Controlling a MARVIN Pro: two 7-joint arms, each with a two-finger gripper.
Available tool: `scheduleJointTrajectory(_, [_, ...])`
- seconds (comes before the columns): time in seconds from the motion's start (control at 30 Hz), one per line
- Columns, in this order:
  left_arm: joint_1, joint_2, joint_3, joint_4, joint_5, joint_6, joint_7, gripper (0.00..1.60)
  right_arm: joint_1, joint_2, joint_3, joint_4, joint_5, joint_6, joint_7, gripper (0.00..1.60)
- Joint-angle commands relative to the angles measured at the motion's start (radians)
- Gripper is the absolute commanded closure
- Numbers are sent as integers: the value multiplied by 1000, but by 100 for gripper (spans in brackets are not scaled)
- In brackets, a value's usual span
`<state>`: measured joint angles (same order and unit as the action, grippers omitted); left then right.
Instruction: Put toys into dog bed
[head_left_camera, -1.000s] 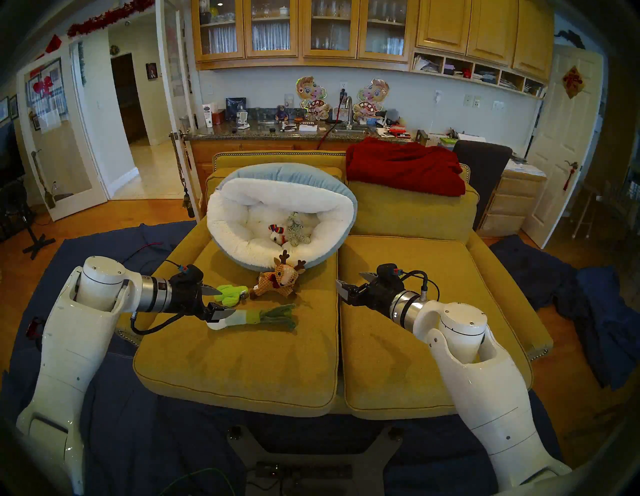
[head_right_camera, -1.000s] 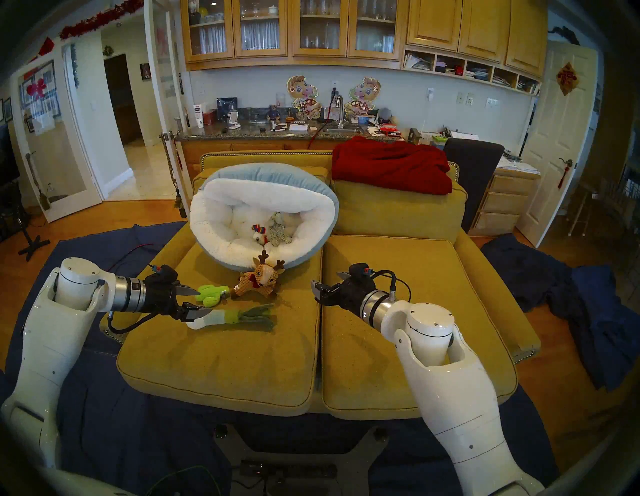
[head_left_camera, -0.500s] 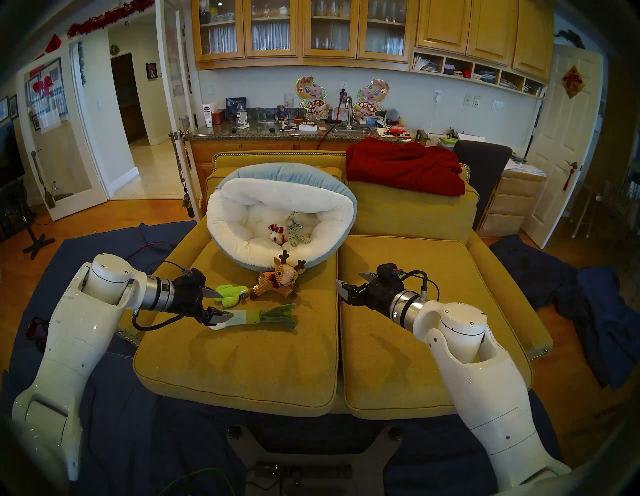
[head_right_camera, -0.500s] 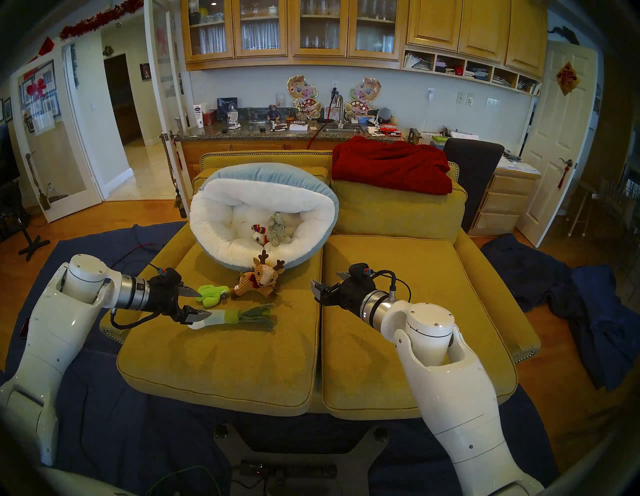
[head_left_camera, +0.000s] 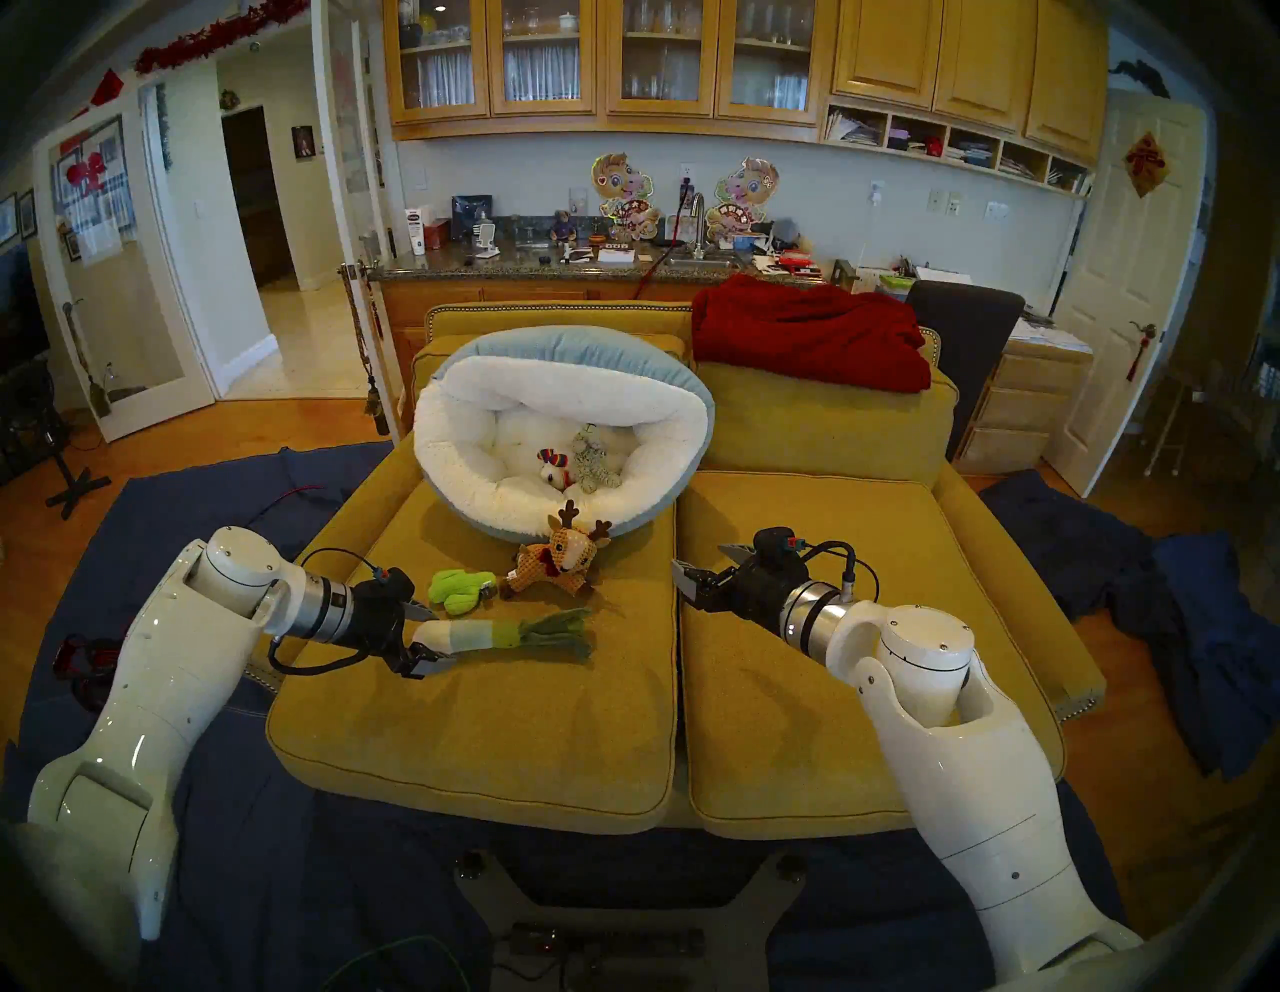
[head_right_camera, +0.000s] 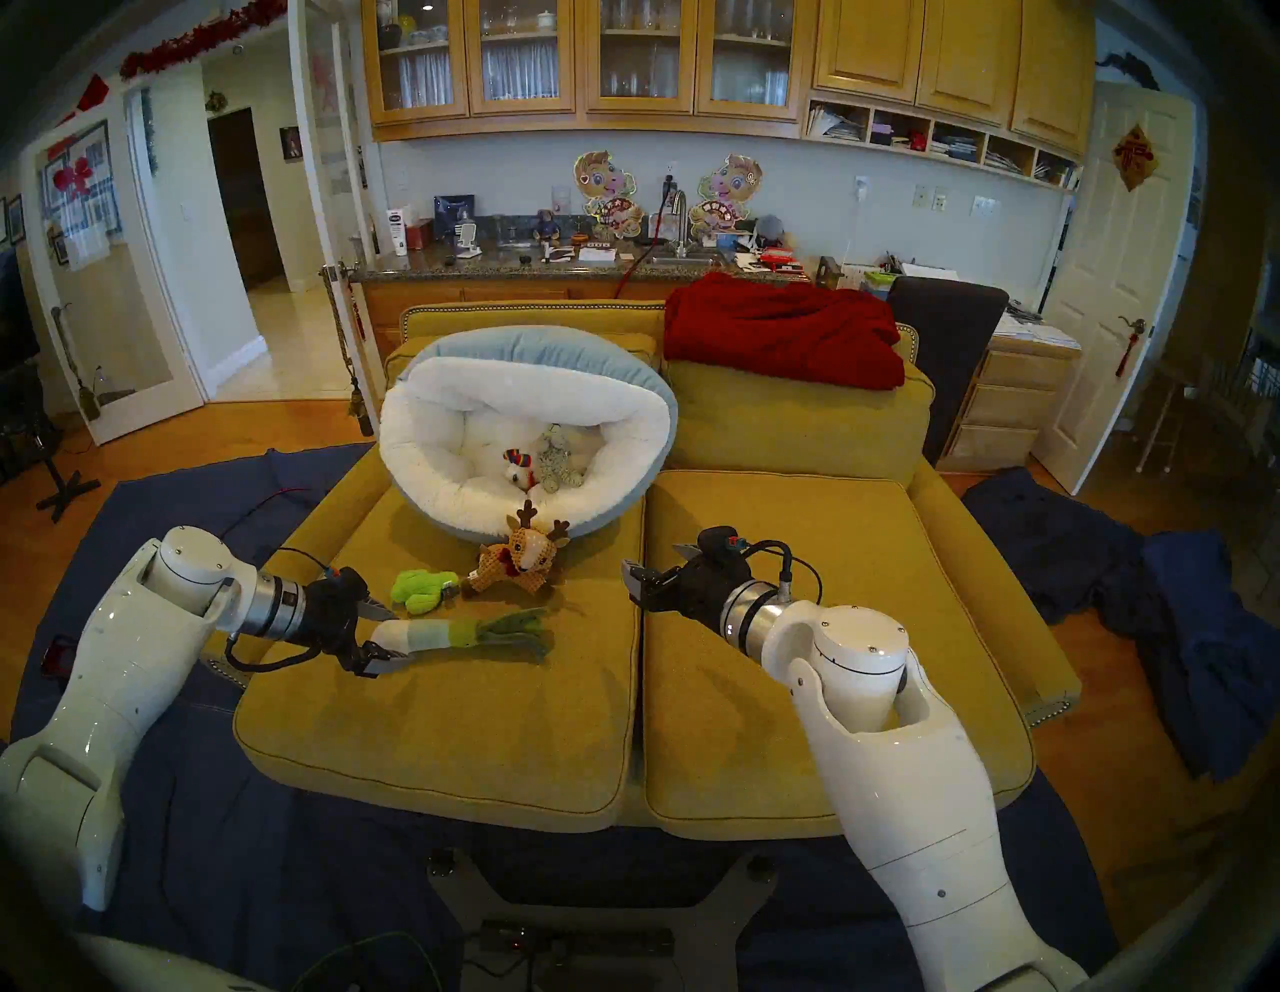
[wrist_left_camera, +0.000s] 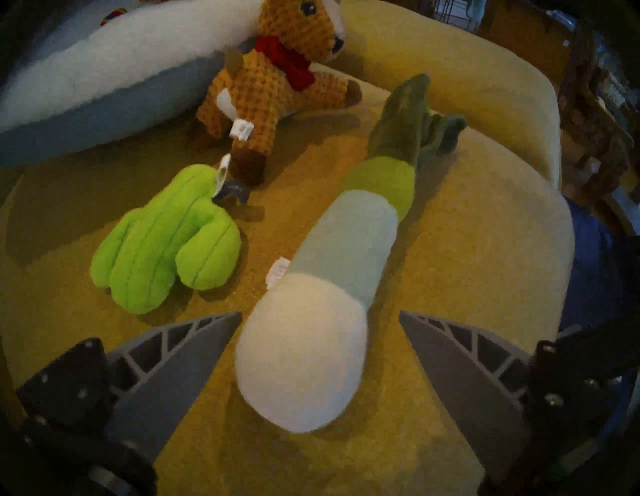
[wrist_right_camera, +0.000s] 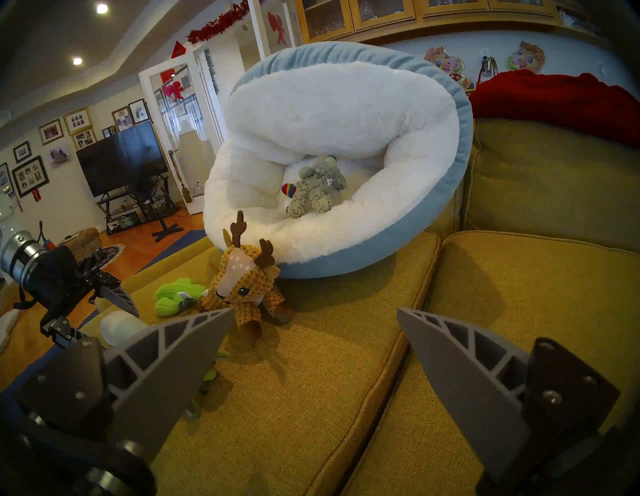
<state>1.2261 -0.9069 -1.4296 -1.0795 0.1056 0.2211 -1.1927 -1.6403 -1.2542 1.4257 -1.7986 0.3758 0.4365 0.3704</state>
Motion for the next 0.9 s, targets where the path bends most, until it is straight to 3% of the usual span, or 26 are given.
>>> scheduleJointTrajectory(0.0, [-102, -45, -13, 52, 6, -59, 68, 160, 23, 0, 8, -31, -3, -12, -1, 0])
scheduleJointTrajectory(0.2, [-95, -49, -51, 24, -31, -77, 61, 160, 23, -1, 8, -31, -4, -12, 0, 0])
scheduleJointTrajectory(0.53, [-131, -24, -127, -141, -132, -53, -59, 160, 24, -3, 9, -26, -4, -10, 3, 0])
scheduleJointTrajectory(0.6, [-144, -26, -130, -137, -138, -57, -68, 160, 24, -4, 9, -26, -4, -10, 4, 0])
scheduleJointTrajectory(0.73, [-153, -22, -165, -206, -182, 1, -112, 160, 24, -4, 10, -26, -5, -10, 5, 0])
scheduleJointTrajectory(0.87, [-178, -32, -170, -203, -187, 55, -110, 160, 24, -5, 11, -28, -7, -11, 5, 0])
